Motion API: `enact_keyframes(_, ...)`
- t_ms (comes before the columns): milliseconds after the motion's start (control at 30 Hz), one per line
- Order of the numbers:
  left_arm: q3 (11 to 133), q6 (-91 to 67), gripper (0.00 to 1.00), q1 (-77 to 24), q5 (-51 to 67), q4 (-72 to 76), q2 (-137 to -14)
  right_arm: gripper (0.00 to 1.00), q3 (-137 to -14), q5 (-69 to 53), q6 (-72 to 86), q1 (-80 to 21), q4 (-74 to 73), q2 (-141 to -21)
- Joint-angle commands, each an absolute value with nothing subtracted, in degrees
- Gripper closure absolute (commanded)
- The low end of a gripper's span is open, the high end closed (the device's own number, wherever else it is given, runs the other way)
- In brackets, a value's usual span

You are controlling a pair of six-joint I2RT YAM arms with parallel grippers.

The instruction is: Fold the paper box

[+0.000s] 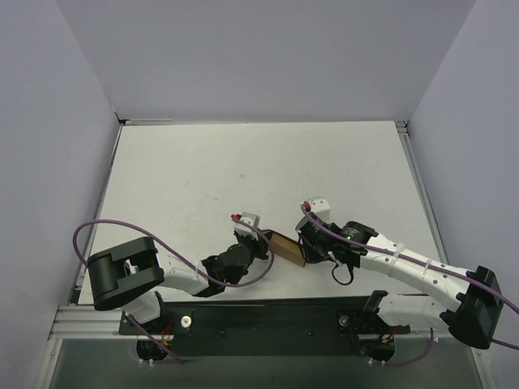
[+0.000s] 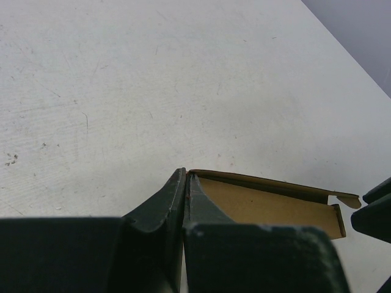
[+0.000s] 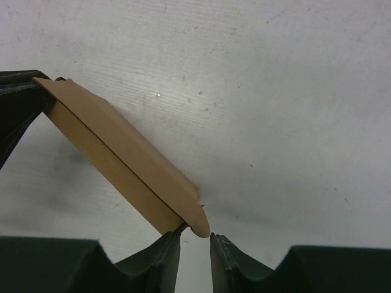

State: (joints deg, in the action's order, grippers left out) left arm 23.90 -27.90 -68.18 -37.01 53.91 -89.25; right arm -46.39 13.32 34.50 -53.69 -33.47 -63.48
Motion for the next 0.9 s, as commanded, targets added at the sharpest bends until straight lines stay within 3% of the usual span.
enact_keyframes(0,21.1,-27.2,1.00,-69.3,-33.7,35.5,-92.6,0.73,-46.4,16.4,33.8,-53.7,-33.7,-65.1)
enact_keyframes(67,21.1,-27.2,1.00,-69.3,-33.8,35.5,-92.6,0.76,-46.5,16.7,33.6,-53.7,-33.1,-65.7)
enact_keyframes(300,21.3,-27.2,1.00,-69.6,-34.1,35.2,-92.6,0.99,-47.4,15.6,34.0,-53.7,-32.9,-66.2)
enact_keyframes(867,25.7,-24.7,1.00,-73.1,-38.9,29.5,-94.9,1.00,-54.2,3.2,36.5,-47.2,-32.7,-70.7)
